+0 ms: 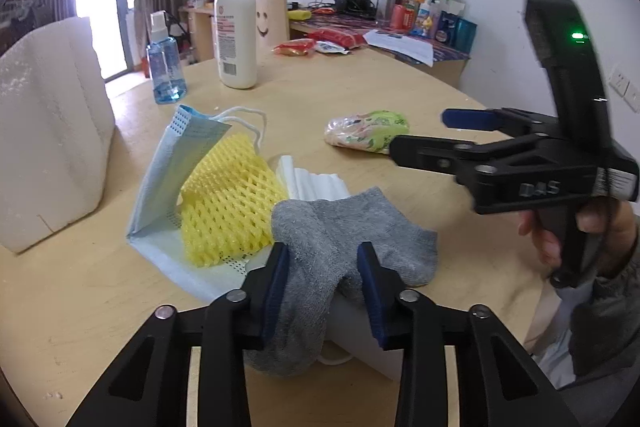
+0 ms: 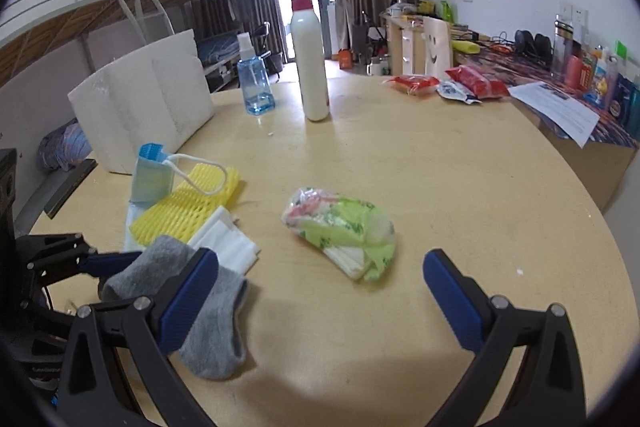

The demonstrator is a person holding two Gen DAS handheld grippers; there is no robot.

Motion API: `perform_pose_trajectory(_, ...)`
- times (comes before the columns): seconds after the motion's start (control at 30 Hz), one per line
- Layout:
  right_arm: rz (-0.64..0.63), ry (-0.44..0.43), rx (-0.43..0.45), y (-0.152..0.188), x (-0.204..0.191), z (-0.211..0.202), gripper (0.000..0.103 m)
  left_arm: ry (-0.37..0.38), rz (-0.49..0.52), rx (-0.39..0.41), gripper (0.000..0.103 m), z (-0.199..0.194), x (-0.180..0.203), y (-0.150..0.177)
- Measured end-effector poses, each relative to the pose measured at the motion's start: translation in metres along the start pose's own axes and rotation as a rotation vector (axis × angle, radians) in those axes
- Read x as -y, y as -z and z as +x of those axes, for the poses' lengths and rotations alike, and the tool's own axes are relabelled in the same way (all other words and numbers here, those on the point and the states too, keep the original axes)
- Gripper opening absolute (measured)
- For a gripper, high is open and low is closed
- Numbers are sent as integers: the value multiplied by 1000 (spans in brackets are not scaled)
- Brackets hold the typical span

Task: Organize soft objects
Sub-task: 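Grasp the grey sock with the left tool while the right tool approaches the green-and-pink packet, then grasp the green-and-pink packet with the right tool while the left tool lifts the sock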

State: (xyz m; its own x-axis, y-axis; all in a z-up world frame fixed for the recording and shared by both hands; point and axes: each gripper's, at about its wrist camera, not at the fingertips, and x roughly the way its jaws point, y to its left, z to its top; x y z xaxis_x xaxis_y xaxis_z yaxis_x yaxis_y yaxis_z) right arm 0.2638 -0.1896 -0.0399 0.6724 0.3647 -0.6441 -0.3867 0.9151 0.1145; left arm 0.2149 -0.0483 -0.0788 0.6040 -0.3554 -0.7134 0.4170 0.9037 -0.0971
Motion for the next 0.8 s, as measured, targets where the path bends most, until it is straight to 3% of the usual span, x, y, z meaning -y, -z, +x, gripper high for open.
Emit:
perform_pose_trajectory(0.2,1,14,-43,-10,4,12,103,14,-9,4,21,-1,-1,1)
perform_pose_trajectory(0.5,-56,38,-83,-15,0,24,102,67,-25,21,13,-4,-4,1)
perform_pose_trajectory(0.7,-66,28,-129,-17,-2,35,74,100,4,60,13,-13,2,0)
perform_pose_trajectory(0.8,-74,38,-153,-16,-2,41,71,125,13,69,12,-16,3,0)
